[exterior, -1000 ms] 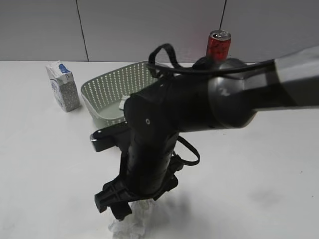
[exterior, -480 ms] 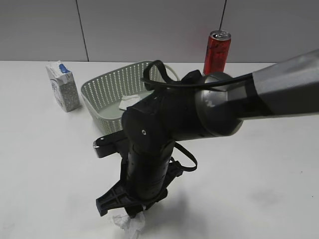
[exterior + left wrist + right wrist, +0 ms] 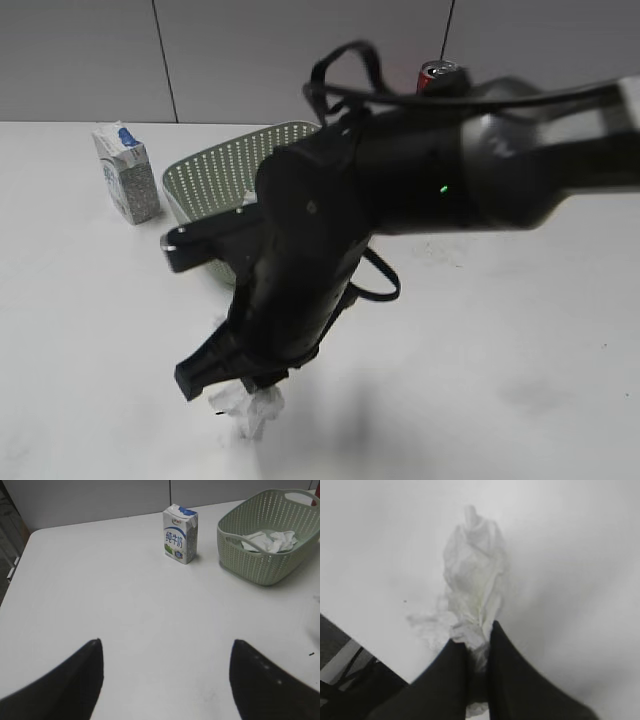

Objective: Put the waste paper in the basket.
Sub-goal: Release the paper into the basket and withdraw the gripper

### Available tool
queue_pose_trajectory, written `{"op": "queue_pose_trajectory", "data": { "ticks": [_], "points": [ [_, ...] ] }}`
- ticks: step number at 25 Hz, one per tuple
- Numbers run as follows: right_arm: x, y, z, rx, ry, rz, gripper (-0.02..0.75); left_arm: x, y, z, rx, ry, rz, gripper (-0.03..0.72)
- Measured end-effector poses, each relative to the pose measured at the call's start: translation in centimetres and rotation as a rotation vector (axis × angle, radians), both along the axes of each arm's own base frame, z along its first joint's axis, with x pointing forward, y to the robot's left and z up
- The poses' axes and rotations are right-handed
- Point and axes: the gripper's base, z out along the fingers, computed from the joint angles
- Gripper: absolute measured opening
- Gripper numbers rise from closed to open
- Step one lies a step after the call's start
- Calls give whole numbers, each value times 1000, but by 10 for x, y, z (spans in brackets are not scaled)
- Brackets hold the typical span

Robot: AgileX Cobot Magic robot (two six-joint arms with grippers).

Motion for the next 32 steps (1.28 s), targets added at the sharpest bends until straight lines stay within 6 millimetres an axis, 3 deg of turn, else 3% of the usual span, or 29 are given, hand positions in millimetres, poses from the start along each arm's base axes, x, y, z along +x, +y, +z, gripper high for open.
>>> {"op": "queue_pose_trajectory", "data": {
  "ticks": [3,7,11,14,19,25,27,32],
  "points": [
    [7,-9,37,47,-123,47,45,0,0,0,0,0,0,576],
    [39,-32,78,162,-298,-29,45,0,0,0,0,0,0,575],
    [77,-53,90,276,-427,-146,45,0,0,0,0,0,0,571],
    [97,-56,95,366,-545,-177,45,0,0,0,0,0,0,572],
    [116,-43,88,463,-762,-63,45,0,0,0,0,0,0,572],
    [139,-22,32,430,-747,-12,61,0,0,0,0,-1,0,571],
    [146,-18,18,413,-731,-13,136,0,0,0,0,-1,0,571],
    [155,-12,10,391,-717,-18,524,0,0,0,0,-1,0,571]
  ]
}}
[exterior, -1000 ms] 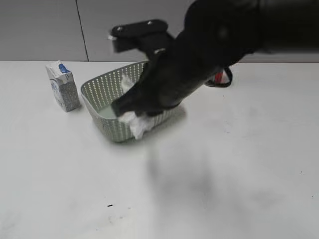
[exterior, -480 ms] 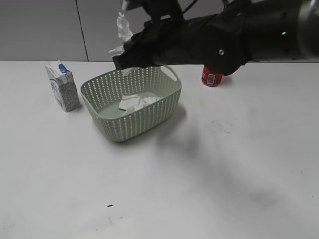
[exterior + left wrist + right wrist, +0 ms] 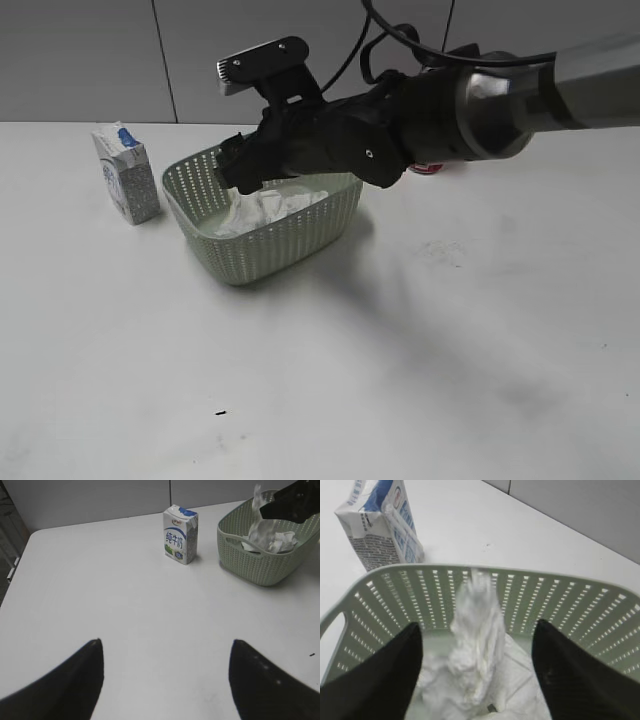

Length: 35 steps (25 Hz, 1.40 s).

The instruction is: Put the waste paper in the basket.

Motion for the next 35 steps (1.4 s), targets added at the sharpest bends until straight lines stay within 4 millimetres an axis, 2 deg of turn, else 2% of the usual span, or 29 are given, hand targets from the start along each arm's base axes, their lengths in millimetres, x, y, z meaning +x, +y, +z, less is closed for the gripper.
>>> {"op": "queue_pose_trajectory", "data": {
  "ticks": [2,6,8,11,13,16,23,27,31,35],
  "points": [
    [1,0,1,-5,4,-4,603,0,0,0,0,-1,0,571],
    [-1,-3,5,-38,56,-32,629,0,0,0,0,-2,0,571],
    [-2,-6,18,-32,89,-61,625,0,0,0,0,-2,0,571],
    [-4,-12,48,-59,144,-102,598,0,0,0,0,-2,0,571],
    [-3,-18,66,-115,198,-133,583,0,0,0,0,-2,0,571],
    [3,-34,82,-217,297,-181,576,0,0,0,0,-2,0,571],
    [22,-87,119,-331,490,-210,573,0,0,0,0,-2,0,571],
    [38,-135,121,-363,582,-301,573,0,0,0,0,-2,0,571],
    [51,-179,126,-325,616,-400,573,0,0,0,0,-2,0,571],
    [46,-209,148,-295,585,-441,573,0,0,0,0,-2,0,571]
  ]
}}
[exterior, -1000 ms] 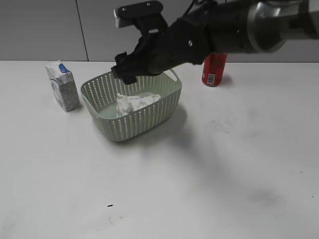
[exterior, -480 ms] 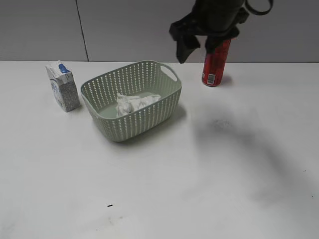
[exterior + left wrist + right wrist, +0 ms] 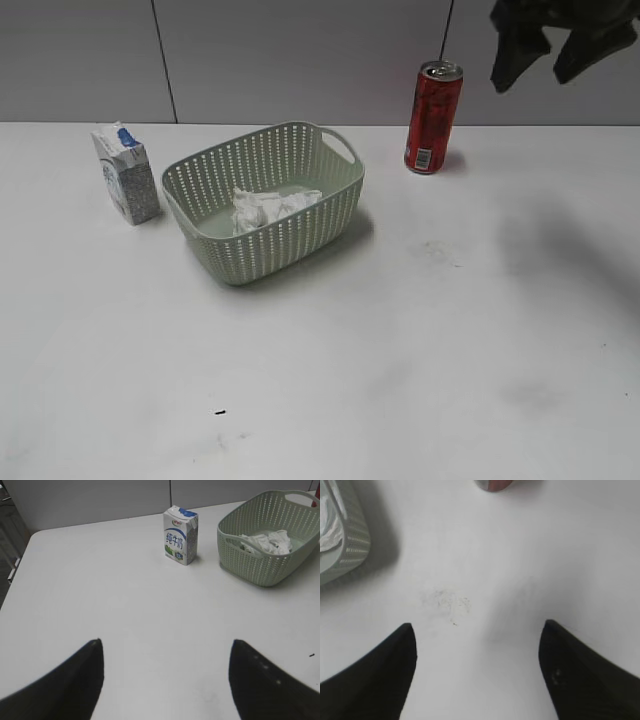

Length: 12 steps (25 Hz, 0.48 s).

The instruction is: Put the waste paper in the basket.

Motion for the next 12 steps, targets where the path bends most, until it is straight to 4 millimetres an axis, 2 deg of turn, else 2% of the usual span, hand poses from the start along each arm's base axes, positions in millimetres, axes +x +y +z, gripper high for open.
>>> {"op": "queue_pose_trajectory", "data": {
  "ticks": [2,5,8,12],
  "points": [
    [-9,-14,10,20,-9,-30,573,0,0,0,0,0,0,571],
    [-29,-29,14,15,10,-52,571,0,0,0,0,0,0,571],
    [-62,-36,12,7,48,-43,571,0,0,0,0,0,0,571],
    [-117,-45,5,10,81,-25,571,0,0,0,0,0,0,571]
  ]
}}
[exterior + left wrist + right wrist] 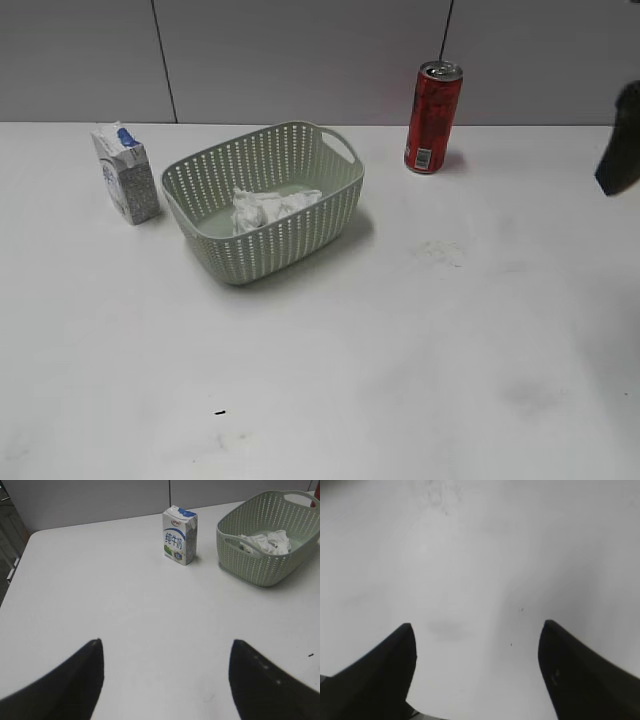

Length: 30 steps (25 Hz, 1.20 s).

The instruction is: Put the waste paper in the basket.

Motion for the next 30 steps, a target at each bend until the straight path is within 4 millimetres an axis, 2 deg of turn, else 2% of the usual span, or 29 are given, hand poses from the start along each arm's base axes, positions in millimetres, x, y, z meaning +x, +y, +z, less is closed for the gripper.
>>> {"op": "queue_pose_trajectory", "data": {
  "ticks": [6,12,21,30],
  "points": [
    [-82,-16,-23,10,-65,-5,571,0,0,0,-1,0,0,571],
    [-148,-28,-48,24,-133,-9,571,0,0,0,-1,0,0,571],
    [-215,-40,-72,61,-311,-11,571,0,0,0,-1,0,0,571],
    [-261,-49,-54,130,-672,-11,571,0,0,0,-1,0,0,571]
  ]
}}
